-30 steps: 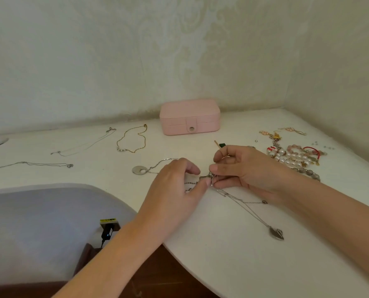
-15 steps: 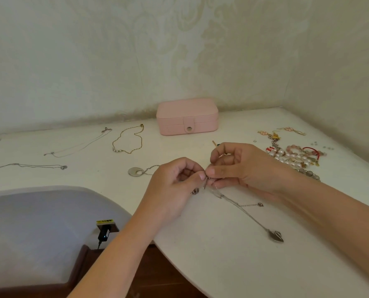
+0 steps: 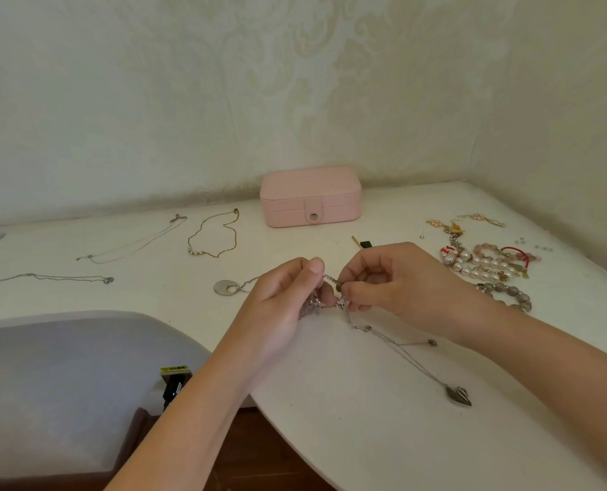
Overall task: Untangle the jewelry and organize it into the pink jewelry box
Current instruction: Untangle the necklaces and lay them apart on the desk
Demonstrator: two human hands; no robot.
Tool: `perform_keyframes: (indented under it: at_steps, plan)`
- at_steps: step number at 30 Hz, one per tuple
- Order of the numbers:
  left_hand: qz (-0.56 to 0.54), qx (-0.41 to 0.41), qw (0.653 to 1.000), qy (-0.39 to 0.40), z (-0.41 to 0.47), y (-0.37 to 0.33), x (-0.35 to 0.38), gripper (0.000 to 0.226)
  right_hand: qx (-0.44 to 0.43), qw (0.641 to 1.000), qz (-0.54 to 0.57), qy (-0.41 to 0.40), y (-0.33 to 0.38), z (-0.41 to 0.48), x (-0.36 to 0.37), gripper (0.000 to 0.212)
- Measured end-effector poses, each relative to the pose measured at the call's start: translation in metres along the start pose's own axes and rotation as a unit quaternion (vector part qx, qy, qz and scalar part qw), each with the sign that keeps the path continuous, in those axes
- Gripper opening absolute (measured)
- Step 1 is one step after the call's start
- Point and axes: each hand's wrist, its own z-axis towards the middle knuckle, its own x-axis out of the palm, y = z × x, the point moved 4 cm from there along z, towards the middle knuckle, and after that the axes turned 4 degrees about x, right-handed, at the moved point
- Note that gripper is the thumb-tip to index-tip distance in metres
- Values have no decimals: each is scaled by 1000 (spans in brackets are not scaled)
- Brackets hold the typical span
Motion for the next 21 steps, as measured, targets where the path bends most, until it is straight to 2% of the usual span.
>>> perform_keyframes:
  at_steps: [4, 8, 10, 14, 16, 21]
  plan:
    - [-20, -10, 1000, -5, 0, -2, 0, 35, 49, 990, 104, 77, -5, 0, 2, 13]
    - [-18, -7, 1000, -14, 0, -2, -1, 35, 79, 960, 226, 148, -8, 0, 8, 15]
    - [-35, -21, 999, -19, -1, -2, 0, 35, 81, 951, 249, 163, -9, 0, 10, 15]
    - [-84, -74, 993, -42, -2, 0, -2, 33, 75, 958, 225, 162, -10, -1, 10, 15]
    - [-101, -99, 988, -56, -1, 1, -4, 33, 65, 970, 181, 150, -10, 0, 9, 22]
    - [-122, -114, 984, -58, -1, 0, -8, 41, 63, 974, 154, 153, -6, -3, 9, 29]
